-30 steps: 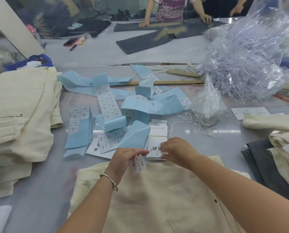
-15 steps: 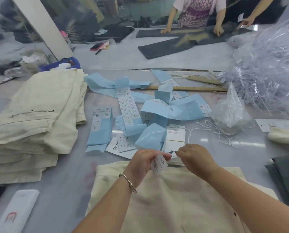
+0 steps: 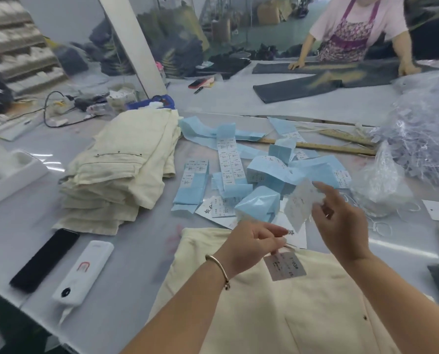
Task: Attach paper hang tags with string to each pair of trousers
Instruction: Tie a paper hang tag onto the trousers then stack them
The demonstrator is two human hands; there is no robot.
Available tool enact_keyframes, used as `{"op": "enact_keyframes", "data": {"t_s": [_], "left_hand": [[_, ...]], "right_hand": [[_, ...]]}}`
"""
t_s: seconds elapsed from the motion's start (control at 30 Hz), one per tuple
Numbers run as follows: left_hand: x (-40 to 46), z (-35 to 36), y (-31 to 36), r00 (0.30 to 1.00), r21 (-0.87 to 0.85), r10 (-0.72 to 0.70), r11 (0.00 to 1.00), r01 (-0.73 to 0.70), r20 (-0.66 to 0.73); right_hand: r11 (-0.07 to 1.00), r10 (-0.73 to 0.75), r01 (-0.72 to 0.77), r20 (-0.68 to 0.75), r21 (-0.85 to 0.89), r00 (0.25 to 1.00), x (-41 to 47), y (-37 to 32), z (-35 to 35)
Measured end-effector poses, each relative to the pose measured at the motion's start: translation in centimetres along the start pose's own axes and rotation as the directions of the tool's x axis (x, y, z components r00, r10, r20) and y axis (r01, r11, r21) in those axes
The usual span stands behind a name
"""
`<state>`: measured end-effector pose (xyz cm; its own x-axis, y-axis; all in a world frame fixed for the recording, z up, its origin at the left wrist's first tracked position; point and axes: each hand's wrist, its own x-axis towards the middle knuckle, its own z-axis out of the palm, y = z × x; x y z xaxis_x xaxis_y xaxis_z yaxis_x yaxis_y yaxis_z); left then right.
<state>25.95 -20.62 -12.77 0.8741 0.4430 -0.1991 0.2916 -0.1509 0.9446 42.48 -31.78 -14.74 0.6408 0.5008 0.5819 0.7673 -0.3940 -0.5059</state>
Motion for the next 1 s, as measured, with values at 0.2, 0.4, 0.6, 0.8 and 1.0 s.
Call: {"op": "enact_keyframes", "data": {"t_s": [0.2, 0.4, 0.6, 0.8, 1.0], "left_hand": [[-4.3, -1.1, 0.3, 0.994, 0.289, 0.1, 0.954, -0.08, -0.054], [-7.1, -3.8, -0.2, 0.98, 0.151, 0.197, 0.968, -0.199, 0.031], [-8.3, -5.9, -0.7, 0.948, 0.073, 0.24, 0.963, -0.26, 0.209], [-9.5, -7.0, -0.6, 0.917, -0.007, 0.23, 0.97, -0.241, 0.325], [-10.7, -6.7, -2.4, 0.917, -0.287, 0.268, 0.94, -0.183, 0.296]], "right_hand": [[0.941, 0.125, -0.266, 0.518, 0.207, 0.846, -0.8, -3.3, -2.7], [0.988, 0.091, -0.019, 0.484, -0.153, 0.87, -1.6, -7.1, -4.4], [0.876, 0.222, -0.445, 0.665, 0.186, 0.713, -2.2, -10.2, -5.9], [0.742, 0.283, -0.597, 0.664, 0.305, 0.692, -5.0, -12.8, -6.5], [0.385, 0.582, -0.653, 0.378, 0.653, 0.72, -9.9, -14.6, -5.8]]}}
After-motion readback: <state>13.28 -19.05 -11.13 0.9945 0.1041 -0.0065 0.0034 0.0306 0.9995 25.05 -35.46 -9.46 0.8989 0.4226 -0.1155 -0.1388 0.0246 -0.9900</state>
